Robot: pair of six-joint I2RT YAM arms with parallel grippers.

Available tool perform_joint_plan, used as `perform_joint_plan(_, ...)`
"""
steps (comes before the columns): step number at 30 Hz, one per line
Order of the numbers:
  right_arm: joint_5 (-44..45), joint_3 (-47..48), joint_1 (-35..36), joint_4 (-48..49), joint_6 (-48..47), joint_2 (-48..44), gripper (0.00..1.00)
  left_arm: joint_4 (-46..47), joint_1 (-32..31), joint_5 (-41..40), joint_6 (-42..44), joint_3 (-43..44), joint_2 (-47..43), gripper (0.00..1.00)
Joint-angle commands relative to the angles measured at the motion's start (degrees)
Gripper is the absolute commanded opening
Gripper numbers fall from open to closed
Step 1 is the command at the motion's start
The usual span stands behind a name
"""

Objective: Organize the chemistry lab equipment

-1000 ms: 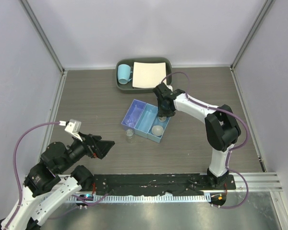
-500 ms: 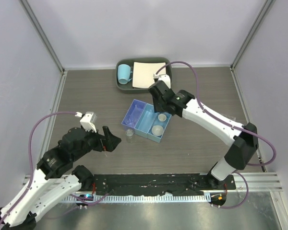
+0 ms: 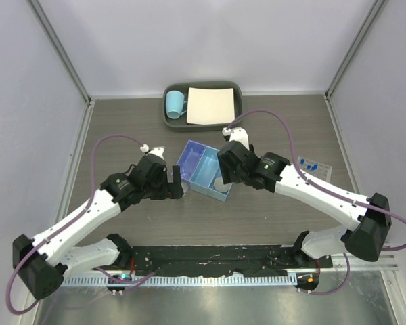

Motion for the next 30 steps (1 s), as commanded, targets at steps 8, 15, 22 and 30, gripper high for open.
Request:
perform_joint_plan(8, -6.93, -13.8, 1.89, 5.48, 3.64, -14.9, 0.69, 7.79, -2.18, -0.36, 5.35, 6.6, 14.89, 1.0)
perform_joint_plan(15, -9.31, -17.41, 2.25, 6.89, 3.64, -17.19, 0.69, 6.57, -3.33, -2.37, 8.87, 11.43, 24.82, 1.0)
perform_joint_plan(22, -8.96, -19.69, 2.25, 6.98, 2.94, -20.01, 0.69, 6.74, -3.5, -3.44, 9.14, 12.49, 31.15, 1.0)
perform_joint_plan(30, -8.87, -21.28, 2.25, 7.59, 2.41, -20.8, 0.69, 6.57, -3.59, -4.05, 9.93, 13.19, 33.09, 1.0)
